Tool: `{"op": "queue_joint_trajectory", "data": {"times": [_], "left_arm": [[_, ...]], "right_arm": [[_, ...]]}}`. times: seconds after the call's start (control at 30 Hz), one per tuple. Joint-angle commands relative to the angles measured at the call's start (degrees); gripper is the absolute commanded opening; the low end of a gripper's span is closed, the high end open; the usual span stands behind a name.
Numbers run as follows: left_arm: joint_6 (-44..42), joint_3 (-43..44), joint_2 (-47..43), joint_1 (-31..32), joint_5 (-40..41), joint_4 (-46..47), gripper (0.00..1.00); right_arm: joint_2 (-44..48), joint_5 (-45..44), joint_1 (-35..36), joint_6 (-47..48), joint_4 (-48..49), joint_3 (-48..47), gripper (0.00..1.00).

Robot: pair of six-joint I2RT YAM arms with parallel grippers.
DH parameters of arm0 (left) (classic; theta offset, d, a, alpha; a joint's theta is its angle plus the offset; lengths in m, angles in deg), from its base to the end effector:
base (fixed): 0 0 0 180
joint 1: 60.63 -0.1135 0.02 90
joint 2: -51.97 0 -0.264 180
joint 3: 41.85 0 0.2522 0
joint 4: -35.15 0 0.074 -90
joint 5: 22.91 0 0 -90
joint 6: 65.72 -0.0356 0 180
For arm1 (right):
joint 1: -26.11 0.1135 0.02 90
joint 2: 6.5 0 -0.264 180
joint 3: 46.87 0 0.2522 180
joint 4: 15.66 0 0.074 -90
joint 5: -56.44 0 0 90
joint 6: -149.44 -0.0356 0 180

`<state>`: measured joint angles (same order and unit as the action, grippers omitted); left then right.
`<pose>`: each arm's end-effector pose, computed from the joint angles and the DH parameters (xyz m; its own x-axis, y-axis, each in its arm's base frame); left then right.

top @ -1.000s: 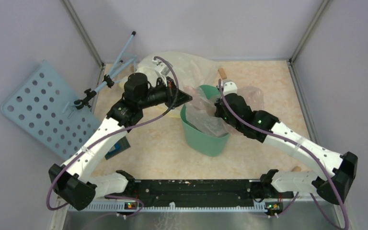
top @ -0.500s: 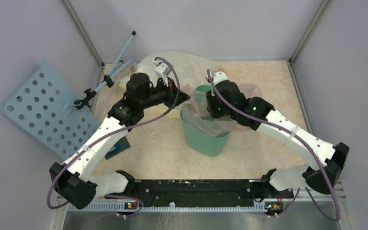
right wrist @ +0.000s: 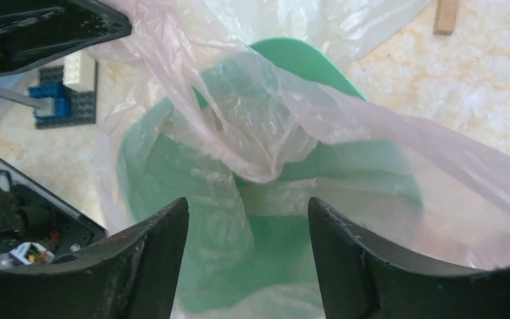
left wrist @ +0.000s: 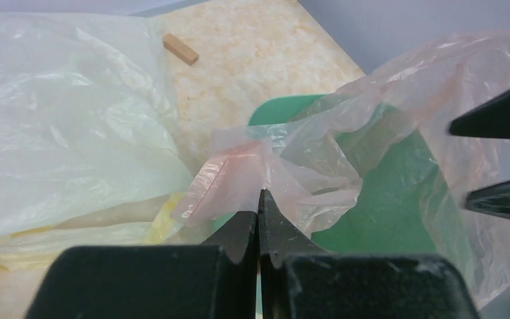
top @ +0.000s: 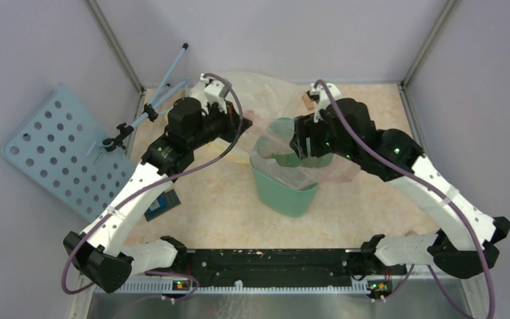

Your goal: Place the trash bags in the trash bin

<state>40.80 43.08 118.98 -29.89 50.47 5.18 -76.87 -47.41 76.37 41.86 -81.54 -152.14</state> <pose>0.2205 -0.1430 0.4116 -0.3797 -0.0912 -0.9206 0.6490 0.6829 -0.3353 0.1544 0.1724 0.4506 -0.4996 -0.1422 -0.8545 -0.4873 0.8617 0.1415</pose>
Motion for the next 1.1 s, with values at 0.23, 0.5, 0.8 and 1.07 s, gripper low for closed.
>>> {"op": "queue_joint_trajectory", "data": {"times": [0.23,0.5,0.8,1.07], "left_arm": [[-6.2,4.4,-2.4,-0.3,10.0,-3.9,0.0],[-7.6,5.0,-3.4,-0.3,11.5,-5.1,0.0],[-11.4,8.2,-4.1,-0.3,19.2,-10.8,0.0],[-13.5,8.5,-4.4,-0.3,28.6,-17.8,0.0]], "right_arm": [[12.2,-14.1,0.5,-5.4,-18.2,-4.9,0.78],[17.0,-14.5,0.5,-7.8,-17.9,4.5,0.81],[16.2,-11.9,0.5,-7.6,-15.8,9.3,0.38],[16.9,-17.6,0.5,-10.6,-21.1,11.9,0.1]]}}
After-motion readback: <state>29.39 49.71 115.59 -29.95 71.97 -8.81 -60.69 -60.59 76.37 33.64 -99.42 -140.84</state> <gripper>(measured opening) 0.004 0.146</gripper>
